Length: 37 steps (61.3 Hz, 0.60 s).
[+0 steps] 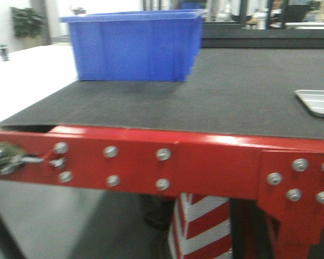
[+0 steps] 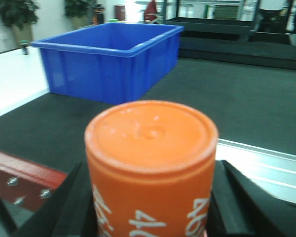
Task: Grab orange capacitor from left shelf to right conveyor
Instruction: 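Drive the base across the floor to the red-framed conveyor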
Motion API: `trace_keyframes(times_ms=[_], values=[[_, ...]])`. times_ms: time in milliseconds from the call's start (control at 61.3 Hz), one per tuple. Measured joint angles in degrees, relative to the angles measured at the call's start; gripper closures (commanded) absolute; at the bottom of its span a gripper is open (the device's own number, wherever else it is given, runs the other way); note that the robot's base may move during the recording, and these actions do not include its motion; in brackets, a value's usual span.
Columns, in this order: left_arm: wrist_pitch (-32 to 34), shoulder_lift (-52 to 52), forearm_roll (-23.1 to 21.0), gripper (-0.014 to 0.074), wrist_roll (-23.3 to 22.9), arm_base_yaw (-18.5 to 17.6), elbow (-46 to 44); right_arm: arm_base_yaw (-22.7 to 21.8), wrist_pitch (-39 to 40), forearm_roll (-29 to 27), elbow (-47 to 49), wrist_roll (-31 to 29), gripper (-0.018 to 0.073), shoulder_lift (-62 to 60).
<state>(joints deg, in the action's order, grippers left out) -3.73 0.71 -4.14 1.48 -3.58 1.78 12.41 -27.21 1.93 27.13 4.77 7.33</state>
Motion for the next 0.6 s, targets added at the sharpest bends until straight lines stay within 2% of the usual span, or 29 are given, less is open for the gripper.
trace_keyframes(times_ms=[603], values=[[0.00,0.00,0.00,0.0723,0.00,0.05,0.00,0.00,0.00,0.00,0.00,0.00,0.0494,0.00]])
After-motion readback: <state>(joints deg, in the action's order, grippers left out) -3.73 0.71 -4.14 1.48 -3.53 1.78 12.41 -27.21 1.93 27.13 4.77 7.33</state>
